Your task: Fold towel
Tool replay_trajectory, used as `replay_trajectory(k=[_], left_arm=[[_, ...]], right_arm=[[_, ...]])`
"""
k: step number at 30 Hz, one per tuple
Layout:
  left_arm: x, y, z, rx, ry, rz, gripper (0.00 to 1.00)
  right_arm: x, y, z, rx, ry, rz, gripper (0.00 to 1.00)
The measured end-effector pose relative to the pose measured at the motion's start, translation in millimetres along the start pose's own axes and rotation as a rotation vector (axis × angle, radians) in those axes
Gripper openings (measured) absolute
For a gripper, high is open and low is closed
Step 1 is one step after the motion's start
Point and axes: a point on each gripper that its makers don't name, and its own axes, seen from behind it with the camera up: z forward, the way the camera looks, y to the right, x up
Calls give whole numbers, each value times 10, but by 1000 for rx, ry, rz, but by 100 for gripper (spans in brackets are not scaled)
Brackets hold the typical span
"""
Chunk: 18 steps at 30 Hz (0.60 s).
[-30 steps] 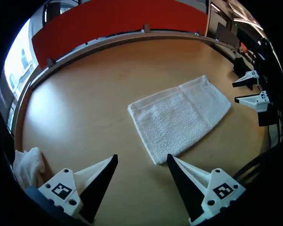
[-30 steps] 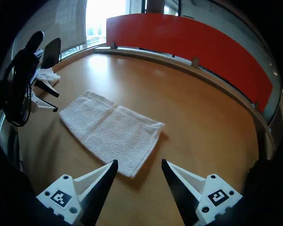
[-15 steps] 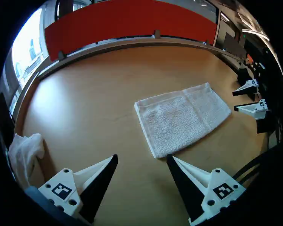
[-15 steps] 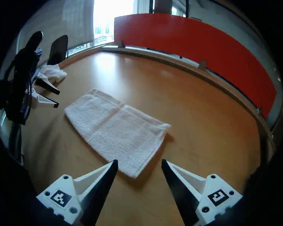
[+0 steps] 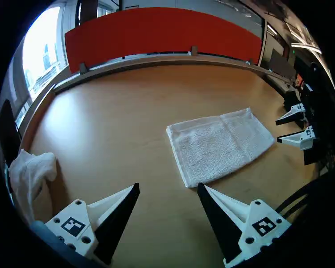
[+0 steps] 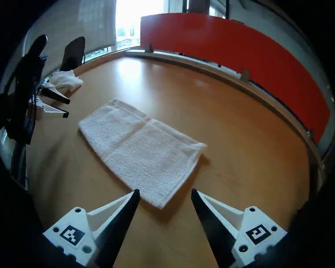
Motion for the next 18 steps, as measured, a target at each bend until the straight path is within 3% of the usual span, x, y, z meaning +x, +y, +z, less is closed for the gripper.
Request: replay_trajectory(k=[18], left_arm=[[-111,-110,-128,48,53,-46,96]], right_arm=[[-76,-23,43,23,-26,-35,89]])
